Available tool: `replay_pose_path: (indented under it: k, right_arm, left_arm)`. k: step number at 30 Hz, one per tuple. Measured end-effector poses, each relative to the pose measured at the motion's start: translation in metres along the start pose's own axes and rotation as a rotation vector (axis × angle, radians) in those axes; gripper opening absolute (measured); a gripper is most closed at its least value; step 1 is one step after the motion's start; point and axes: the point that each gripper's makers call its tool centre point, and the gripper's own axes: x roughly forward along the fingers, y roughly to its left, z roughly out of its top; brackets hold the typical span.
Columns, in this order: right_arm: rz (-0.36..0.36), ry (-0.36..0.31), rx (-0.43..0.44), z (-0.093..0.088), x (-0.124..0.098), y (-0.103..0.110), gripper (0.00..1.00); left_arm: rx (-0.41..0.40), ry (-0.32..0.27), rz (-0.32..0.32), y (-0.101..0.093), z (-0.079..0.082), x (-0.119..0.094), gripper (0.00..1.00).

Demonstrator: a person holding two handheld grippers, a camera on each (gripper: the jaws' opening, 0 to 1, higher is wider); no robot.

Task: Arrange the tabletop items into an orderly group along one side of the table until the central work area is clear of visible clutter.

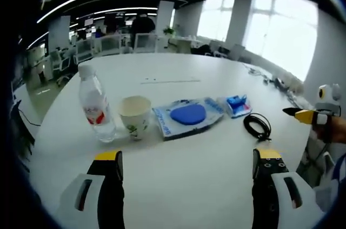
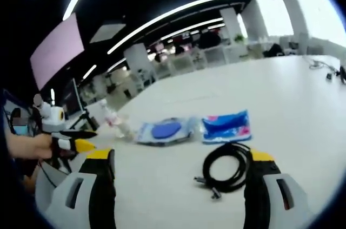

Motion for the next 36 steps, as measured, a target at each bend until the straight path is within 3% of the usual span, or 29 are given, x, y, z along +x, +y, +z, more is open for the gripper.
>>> replay_pose_path:
  k: [11, 19, 28, 36]
  right_arm:
    - [-0.021, 0.011, -0.012, -0.011, -0.012, 0.016, 0.99]
    - [-0.042, 0.012, -0.016, -0.018, -0.024, 0.026, 1.0]
    - [-0.107, -0.015, -0.004, -0.02, -0.049, 0.015, 0.99]
    - [-0.119, 0.0, -0.014, -0.021, -0.067, 0.002, 0.99]
  left_arm:
    - [-0.024, -0.012, 0.049, 0.042, -0.019, -0.041, 0.97]
    - [-0.047, -0.037, 0.044, 0.055, -0.02, -0.064, 0.97]
    - [-0.037, -0.034, 0.025, 0.056, -0.025, -0.081, 0.96]
    - [-0.02, -0.021, 0.012, 0.044, -0.034, -0.085, 0.95]
